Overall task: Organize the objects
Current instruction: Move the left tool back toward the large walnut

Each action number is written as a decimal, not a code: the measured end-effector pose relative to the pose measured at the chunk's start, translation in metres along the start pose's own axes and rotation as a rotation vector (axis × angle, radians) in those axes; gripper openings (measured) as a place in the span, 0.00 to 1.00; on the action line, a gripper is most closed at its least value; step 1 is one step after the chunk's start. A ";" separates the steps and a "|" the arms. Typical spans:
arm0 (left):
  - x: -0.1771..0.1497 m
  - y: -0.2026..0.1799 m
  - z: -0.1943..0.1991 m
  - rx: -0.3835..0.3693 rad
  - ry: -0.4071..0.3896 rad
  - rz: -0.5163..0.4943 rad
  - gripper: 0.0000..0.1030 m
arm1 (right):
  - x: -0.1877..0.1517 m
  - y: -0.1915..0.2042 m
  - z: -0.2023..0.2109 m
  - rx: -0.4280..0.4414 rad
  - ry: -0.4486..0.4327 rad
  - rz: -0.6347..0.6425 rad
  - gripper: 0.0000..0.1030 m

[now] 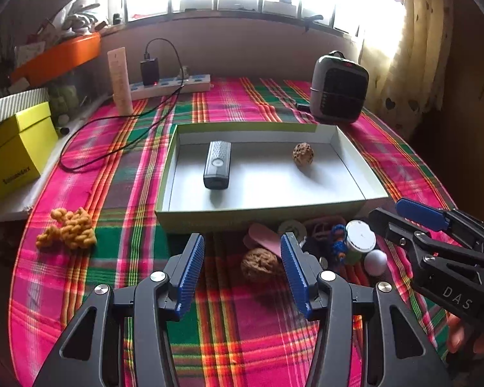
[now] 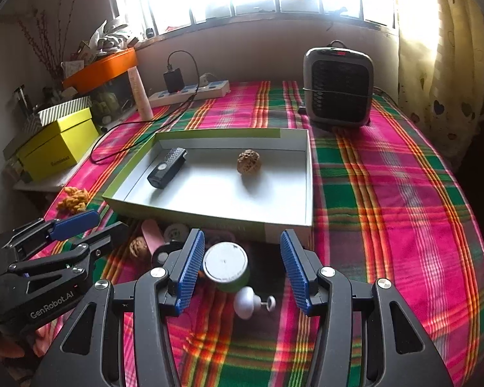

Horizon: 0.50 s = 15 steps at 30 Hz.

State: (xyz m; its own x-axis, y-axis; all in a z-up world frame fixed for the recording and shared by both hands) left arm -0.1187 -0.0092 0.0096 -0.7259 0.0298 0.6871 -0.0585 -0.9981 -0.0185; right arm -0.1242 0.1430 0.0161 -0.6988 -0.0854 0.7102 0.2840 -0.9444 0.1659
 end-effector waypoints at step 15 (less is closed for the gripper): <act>-0.026 0.004 0.002 -0.070 0.022 0.021 0.48 | -0.035 -0.010 0.010 -0.025 -0.001 0.008 0.49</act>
State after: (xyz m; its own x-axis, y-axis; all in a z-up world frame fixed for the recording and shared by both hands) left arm -0.0985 -0.0137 -0.0072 -0.7425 0.0108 0.6697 -0.0906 -0.9923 -0.0844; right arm -0.0955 0.1583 -0.0034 -0.6960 -0.0931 0.7120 0.2732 -0.9513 0.1427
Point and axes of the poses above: each gripper's, at about its wrist camera, not at the fingertips, and z roughly against the way its jaws point, y to its left, x to its top, the point moved 5 cm from there along -z, roughly the way its jaws point, and after that the axes turned 3 degrees about x, right-handed, at the moved point
